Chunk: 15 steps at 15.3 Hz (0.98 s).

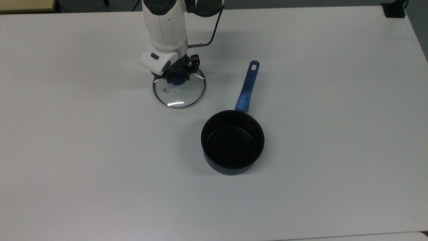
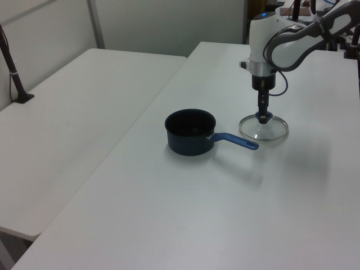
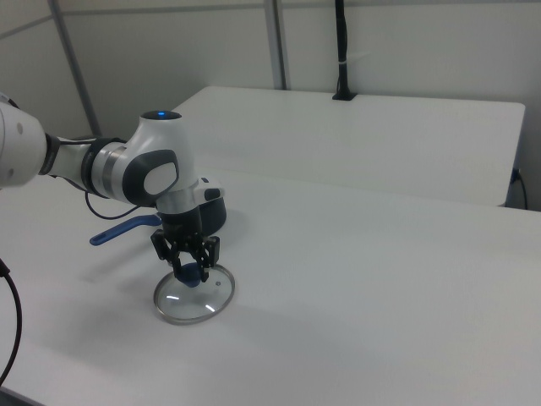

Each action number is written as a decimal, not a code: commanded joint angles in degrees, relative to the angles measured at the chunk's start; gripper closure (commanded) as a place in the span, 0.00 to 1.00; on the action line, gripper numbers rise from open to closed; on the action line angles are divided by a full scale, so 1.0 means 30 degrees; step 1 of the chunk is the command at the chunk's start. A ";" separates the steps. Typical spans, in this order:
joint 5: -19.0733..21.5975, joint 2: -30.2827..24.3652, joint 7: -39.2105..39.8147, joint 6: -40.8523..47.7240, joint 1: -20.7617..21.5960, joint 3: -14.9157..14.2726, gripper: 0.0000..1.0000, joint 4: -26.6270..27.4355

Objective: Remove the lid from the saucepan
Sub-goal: 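Lower the glass lid flat onto the table beside the saucepan, then open the gripper and raise it away from the lid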

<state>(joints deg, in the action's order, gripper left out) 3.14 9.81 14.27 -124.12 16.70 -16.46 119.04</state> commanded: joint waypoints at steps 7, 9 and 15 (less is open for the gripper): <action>0.0098 -0.0513 -0.0478 0.3714 -0.0206 0.0125 0.00 -0.2140; -0.0309 -0.0690 -0.1848 0.6146 -0.0235 0.0154 0.00 -0.4422; -0.1250 -0.0984 -0.3117 1.0458 -0.2695 0.2321 0.00 -0.9877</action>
<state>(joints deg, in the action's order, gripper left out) 0.39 6.53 6.34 -98.18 12.12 -12.83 95.47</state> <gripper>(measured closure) 0.000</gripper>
